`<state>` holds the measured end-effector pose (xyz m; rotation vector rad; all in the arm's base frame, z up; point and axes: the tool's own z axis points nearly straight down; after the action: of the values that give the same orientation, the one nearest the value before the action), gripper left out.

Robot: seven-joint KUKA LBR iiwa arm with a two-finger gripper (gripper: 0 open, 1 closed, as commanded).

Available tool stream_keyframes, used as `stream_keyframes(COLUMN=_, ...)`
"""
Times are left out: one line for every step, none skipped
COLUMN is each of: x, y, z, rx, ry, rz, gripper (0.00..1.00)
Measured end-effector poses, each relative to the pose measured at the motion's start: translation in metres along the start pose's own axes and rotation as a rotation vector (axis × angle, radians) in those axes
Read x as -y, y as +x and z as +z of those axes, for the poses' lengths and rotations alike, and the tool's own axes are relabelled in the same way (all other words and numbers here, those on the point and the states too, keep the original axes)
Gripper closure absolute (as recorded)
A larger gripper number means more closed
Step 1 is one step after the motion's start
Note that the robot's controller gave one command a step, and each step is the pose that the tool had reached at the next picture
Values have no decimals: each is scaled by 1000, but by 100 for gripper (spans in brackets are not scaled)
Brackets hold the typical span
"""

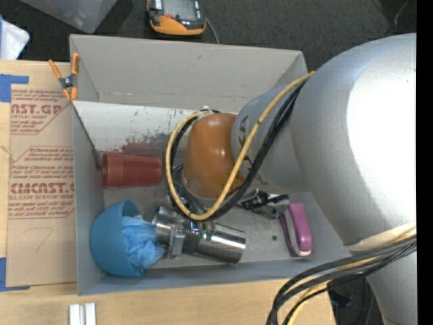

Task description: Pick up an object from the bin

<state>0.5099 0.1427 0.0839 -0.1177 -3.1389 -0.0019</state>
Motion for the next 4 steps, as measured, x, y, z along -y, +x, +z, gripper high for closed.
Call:
stream_keyframes(x=-5, y=6, z=-9, rx=-1, ry=-1, rz=61, gripper=0)
stream_keyframes(x=-5, y=6, z=-9, rx=-2, ry=-1, rz=62, gripper=0)
stream_keyframes(x=8, y=12, z=-2, rx=2, ry=-3, rz=48, gripper=0)
stream_keyframes(x=-4, y=-9, z=-11, rx=0, ry=-1, rz=84, gripper=0)
